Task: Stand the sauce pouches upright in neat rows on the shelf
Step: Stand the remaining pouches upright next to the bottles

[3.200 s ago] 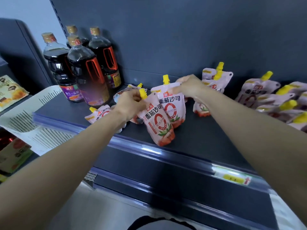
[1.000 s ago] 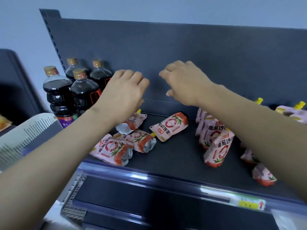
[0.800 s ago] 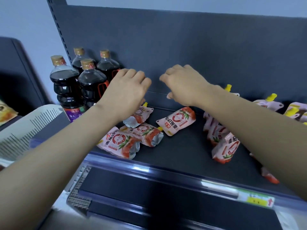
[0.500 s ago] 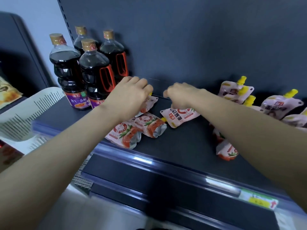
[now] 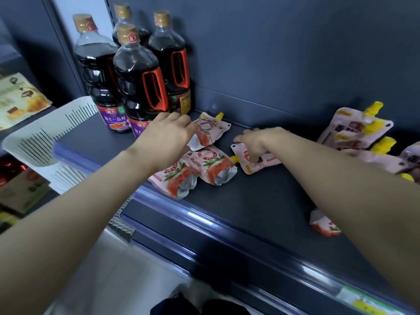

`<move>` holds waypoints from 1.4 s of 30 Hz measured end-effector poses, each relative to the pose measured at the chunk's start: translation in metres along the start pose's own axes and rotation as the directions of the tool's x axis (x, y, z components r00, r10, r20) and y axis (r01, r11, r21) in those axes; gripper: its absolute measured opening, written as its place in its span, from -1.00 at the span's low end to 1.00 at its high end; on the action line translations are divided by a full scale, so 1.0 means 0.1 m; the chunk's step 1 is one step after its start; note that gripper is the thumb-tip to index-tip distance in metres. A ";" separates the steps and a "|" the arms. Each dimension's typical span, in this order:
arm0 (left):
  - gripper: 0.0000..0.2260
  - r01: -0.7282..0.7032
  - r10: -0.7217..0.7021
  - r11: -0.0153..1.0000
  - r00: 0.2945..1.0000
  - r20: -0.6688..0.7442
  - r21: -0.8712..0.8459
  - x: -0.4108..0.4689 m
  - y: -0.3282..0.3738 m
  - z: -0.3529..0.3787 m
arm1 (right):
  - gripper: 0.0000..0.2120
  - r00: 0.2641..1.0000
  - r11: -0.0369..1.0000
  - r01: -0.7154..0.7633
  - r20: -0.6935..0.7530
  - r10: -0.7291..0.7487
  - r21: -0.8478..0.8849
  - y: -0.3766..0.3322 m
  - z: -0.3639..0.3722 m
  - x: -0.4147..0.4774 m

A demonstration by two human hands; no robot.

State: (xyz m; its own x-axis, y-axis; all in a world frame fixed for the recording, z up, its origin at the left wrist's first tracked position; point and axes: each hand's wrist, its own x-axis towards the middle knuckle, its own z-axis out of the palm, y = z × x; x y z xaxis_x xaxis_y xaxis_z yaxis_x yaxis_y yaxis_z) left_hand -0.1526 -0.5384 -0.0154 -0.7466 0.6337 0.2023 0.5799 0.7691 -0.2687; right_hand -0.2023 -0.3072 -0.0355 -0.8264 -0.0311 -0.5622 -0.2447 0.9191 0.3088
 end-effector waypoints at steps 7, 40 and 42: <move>-0.66 -0.023 0.026 0.996 0.999 0.029 -0.085 0.18 -0.08 0.09 | -0.64 0.996 0.971 0.029 -0.089 -0.008 0.237 0.15 -0.08 0.09; -0.39 0.742 -0.210 0.314 0.663 0.719 -0.593 1.52 -0.10 0.61 | -0.78 0.539 0.475 -0.188 -0.313 0.782 0.860 0.94 -0.11 -0.32; -0.46 0.729 -0.228 0.293 0.682 0.695 -0.619 1.55 -0.09 0.58 | -0.93 0.536 0.459 -0.166 -0.311 0.785 0.873 0.95 -0.12 -0.30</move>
State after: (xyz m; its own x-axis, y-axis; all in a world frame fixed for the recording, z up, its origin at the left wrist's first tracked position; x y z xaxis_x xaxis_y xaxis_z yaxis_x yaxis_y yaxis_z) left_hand -0.2920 -0.4520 -0.0367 -0.8679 0.1990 -0.4551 -0.1722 0.7388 0.6516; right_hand -0.2072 -0.2233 0.0196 -0.7925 0.5829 0.1793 0.4675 0.7695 -0.4351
